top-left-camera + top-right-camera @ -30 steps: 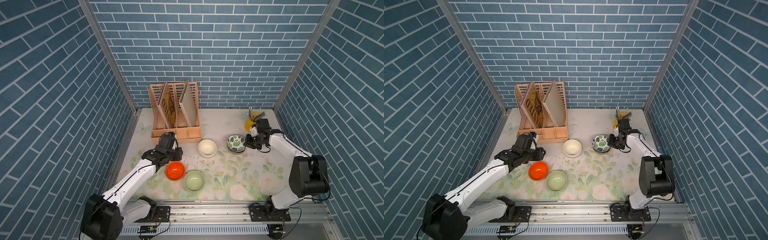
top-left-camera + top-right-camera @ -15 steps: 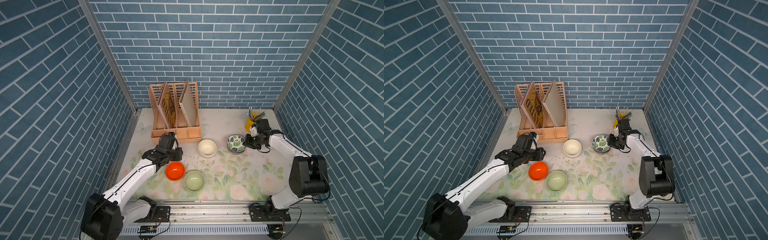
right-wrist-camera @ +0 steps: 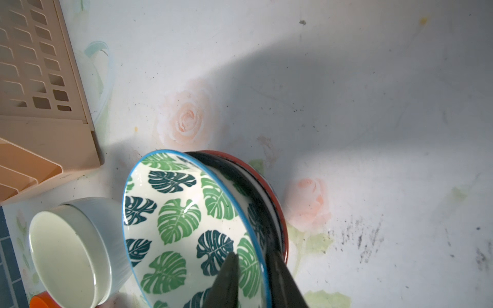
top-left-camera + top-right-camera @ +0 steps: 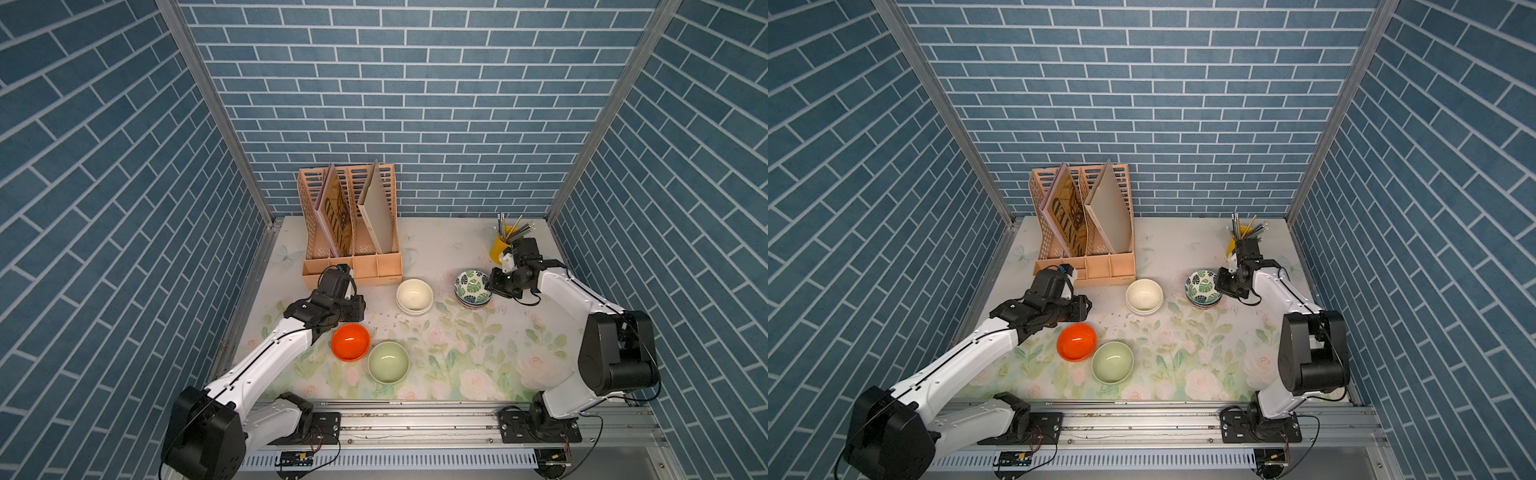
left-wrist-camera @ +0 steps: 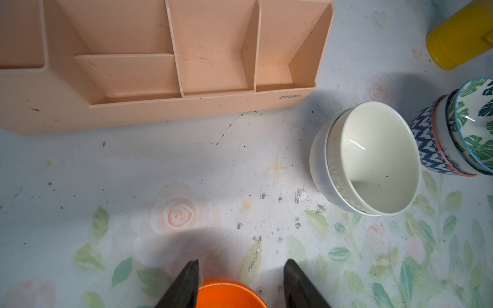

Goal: Stack the bowls
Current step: Place the bowl on the bowl.

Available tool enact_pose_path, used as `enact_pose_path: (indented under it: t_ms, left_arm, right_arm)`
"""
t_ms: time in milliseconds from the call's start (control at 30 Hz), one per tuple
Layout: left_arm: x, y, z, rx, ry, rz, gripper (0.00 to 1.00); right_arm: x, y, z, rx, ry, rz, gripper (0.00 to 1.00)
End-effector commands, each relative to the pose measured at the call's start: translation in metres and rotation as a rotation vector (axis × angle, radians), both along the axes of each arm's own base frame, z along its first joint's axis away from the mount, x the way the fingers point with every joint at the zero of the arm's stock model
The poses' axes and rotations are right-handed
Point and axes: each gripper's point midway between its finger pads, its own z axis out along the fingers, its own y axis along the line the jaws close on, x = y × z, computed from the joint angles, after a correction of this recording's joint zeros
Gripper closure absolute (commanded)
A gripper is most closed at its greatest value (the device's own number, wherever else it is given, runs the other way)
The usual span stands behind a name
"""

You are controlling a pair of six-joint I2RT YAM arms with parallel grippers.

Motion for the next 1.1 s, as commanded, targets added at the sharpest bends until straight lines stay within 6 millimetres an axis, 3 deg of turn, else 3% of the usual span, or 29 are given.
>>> enact_pose_path:
  t_ms: [0,267,667,1067]
  left_arm:
    - [-0.003,0.005,-0.008,0.02,0.022,0.009,0.45]
    - [-0.003,0.005,-0.009,0.019,0.023,0.009,0.44]
    - [-0.004,0.004,-0.009,0.017,0.025,0.004,0.44]
    - [-0.004,0.004,-0.009,0.018,0.025,0.005,0.44]
  right_arm:
    - [-0.004,-0.008,0.005,-0.035,-0.014,-0.004,0.76]
    - [-0.006,-0.006,0.009,-0.025,-0.019,0.001,0.76]
    - [-0.007,-0.02,0.012,-0.097,-0.031,-0.034,0.77]
    - [-0.006,-0.019,0.007,-0.098,-0.02,-0.033,0.91]
